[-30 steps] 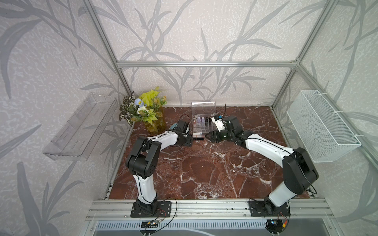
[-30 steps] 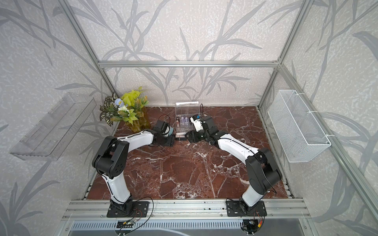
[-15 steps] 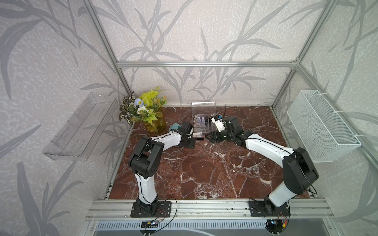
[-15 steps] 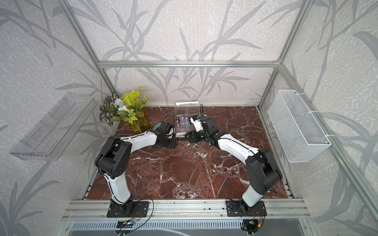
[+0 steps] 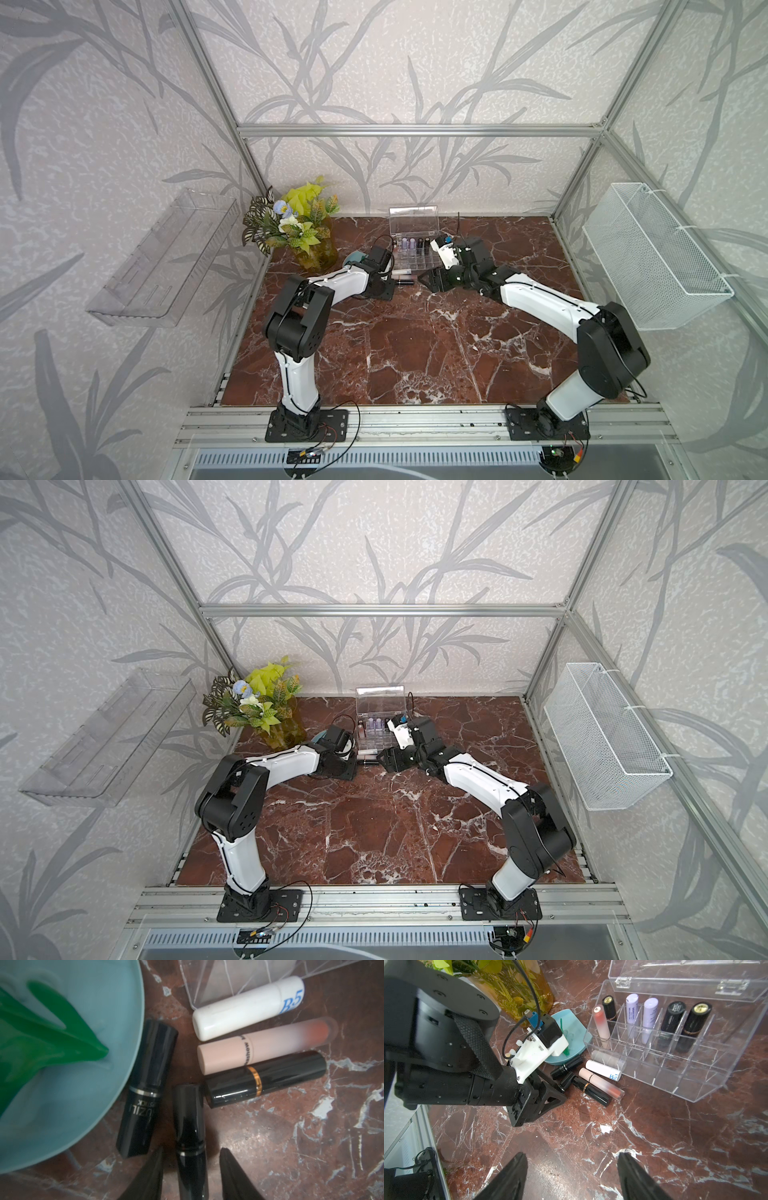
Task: Arrange the lipsticks in the organizer
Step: Pick up the lipstick at the center of the board.
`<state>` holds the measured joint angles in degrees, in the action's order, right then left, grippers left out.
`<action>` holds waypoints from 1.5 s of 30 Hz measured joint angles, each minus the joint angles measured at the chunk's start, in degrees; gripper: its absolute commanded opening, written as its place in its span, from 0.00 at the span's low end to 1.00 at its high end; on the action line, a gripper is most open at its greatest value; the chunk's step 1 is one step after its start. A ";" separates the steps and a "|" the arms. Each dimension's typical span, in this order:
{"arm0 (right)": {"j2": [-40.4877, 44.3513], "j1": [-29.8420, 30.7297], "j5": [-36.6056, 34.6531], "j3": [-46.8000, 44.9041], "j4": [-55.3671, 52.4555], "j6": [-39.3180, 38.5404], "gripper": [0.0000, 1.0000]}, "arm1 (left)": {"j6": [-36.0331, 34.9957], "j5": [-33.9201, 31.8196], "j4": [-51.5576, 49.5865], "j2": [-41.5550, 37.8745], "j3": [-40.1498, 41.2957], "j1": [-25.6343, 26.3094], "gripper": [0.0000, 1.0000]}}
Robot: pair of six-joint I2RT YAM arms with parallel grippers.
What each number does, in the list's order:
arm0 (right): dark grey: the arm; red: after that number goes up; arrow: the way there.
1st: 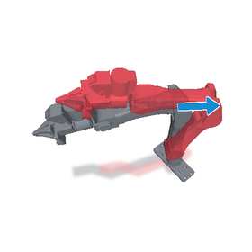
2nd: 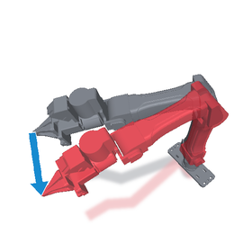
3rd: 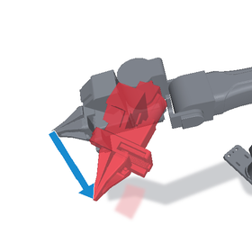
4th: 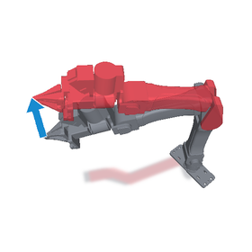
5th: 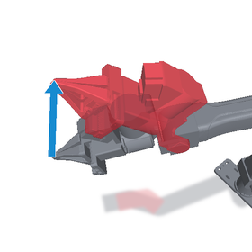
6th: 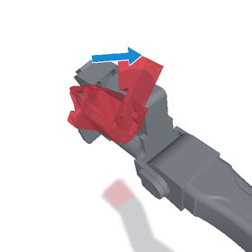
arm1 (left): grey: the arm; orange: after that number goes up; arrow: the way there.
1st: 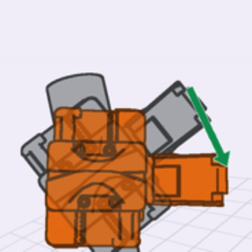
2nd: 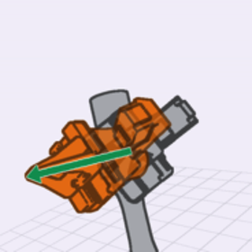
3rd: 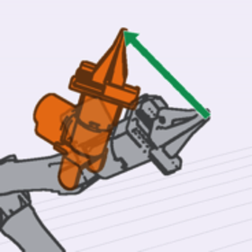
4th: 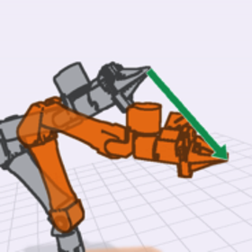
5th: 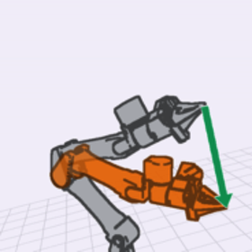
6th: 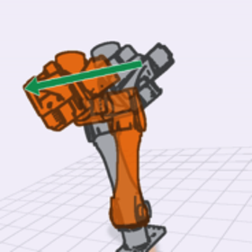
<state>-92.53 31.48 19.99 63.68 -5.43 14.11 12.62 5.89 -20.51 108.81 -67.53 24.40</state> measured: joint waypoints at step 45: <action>4.55 -6.47 33.29 -0.70 14.49 22.71 0.73 | 2.14 42.12 12.96 -29.05 9.20 0.35 0.15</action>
<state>-87.99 25.02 53.28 62.98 9.06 36.82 14.76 48.01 -7.55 79.77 -58.33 24.75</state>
